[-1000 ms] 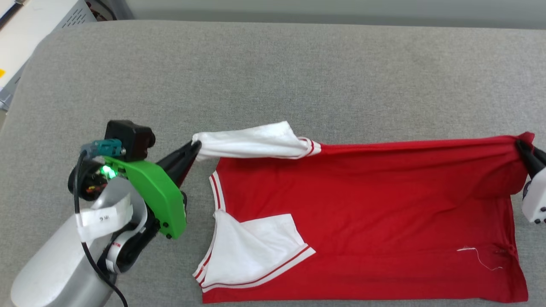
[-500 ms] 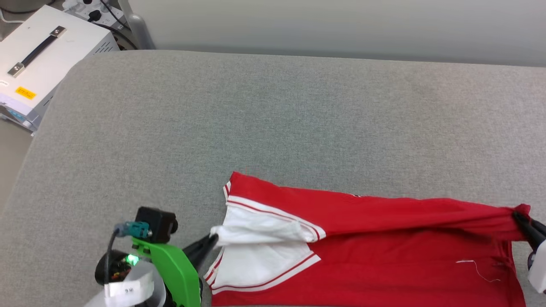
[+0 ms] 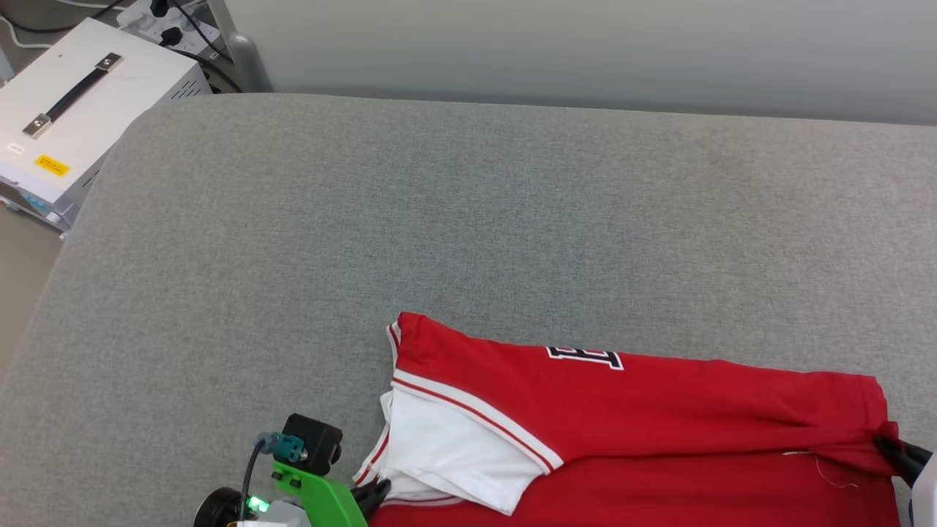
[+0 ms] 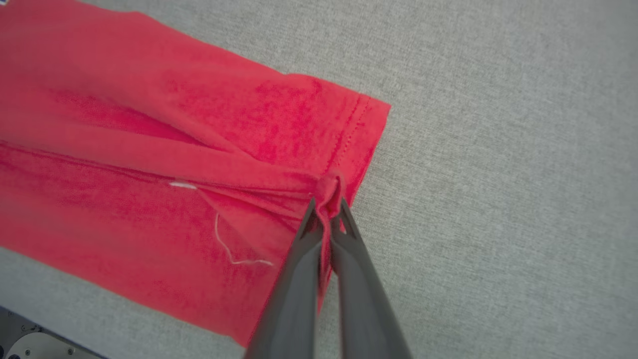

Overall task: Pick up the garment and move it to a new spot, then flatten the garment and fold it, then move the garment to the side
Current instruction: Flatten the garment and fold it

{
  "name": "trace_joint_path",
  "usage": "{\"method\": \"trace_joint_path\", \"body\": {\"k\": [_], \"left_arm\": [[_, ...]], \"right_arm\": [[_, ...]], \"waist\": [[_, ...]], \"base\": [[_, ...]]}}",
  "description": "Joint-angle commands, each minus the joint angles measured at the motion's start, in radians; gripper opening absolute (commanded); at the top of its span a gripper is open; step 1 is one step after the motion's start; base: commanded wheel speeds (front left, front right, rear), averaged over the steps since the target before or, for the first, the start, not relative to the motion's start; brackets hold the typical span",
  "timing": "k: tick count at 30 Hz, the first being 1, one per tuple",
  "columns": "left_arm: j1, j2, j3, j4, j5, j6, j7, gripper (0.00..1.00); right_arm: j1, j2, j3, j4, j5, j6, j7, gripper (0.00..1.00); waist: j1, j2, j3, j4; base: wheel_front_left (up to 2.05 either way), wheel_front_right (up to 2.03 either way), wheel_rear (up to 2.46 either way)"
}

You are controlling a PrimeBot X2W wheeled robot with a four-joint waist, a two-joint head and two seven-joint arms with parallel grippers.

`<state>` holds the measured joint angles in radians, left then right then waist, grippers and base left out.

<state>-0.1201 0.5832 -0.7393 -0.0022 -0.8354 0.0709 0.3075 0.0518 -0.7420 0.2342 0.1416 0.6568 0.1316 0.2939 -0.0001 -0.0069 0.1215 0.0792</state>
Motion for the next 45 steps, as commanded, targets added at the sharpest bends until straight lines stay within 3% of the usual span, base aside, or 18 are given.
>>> {"method": "trace_joint_path", "body": {"k": [1,2,3,10,16,20,30,35,40,45], "left_arm": [[0.002,-0.007,-0.004,0.016,0.011,-0.008,-0.008,0.0],[0.001,-0.01,-0.006,0.028,0.013,-0.01,-0.012,0.47],[0.0,-0.012,-0.008,0.038,0.016,-0.009,-0.016,1.0],[0.012,-0.021,0.0,0.085,0.027,0.004,-0.064,1.0],[0.021,-0.015,0.038,0.03,0.026,0.035,-0.116,1.0],[0.009,0.01,0.076,-0.042,0.064,0.083,-0.161,1.0],[-0.043,-0.002,0.183,-0.111,0.212,0.16,-0.465,1.0],[-0.045,-0.062,0.252,-0.109,0.259,0.195,-0.561,1.0],[-0.021,-0.111,0.323,-0.108,0.345,0.17,-0.569,1.0],[0.013,-0.183,0.406,-0.101,0.408,0.113,-0.569,1.0]], "right_arm": [[0.003,-0.008,0.012,0.011,0.001,-0.001,-0.011,0.93],[0.001,-0.004,0.016,0.024,0.012,-0.001,-0.005,1.0],[-0.001,-0.006,0.031,0.021,0.016,-0.001,-0.004,1.0],[-0.003,-0.03,0.064,-0.013,0.085,-0.001,-0.003,1.0],[0.002,-0.038,-0.016,-0.118,0.135,-0.001,0.049,1.0],[0.0,-0.009,-0.102,-0.187,0.131,-0.001,0.08,1.0],[0.028,0.188,-0.321,-0.244,-0.005,-0.001,0.267,1.0],[0.05,0.298,-0.395,-0.267,-0.11,-0.001,0.343,1.0],[0.061,0.378,-0.458,-0.259,-0.183,-0.001,0.398,1.0],[0.054,0.44,-0.508,-0.223,-0.225,-0.001,0.428,1.0]], "waist": [[0.0001,0.0069,0.0,-0.002],[0.0001,0.0069,-0.001,-0.004],[0.0001,0.0069,-0.002,-0.004],[0.0001,0.0069,-0.062,-0.014],[0.0001,0.0069,-0.095,-0.015],[0.0001,0.0069,-0.096,-0.011],[0.0001,0.0069,-0.077,0.009],[0.0001,0.0069,-0.056,0.016],[0.0001,0.0069,-0.034,0.016],[0.0001,0.0069,-0.008,0.018]], "base": [[0.0,0.0,0.0],[0.0,0.0,0.0],[0.0,0.0,0.0],[0.0,0.0,0.0],[0.0,0.0,0.0],[0.0,0.0,0.0],[0.0,0.0,0.0],[0.0,0.0,0.0],[0.0,0.0,0.0],[0.0,0.0,0.0]]}}
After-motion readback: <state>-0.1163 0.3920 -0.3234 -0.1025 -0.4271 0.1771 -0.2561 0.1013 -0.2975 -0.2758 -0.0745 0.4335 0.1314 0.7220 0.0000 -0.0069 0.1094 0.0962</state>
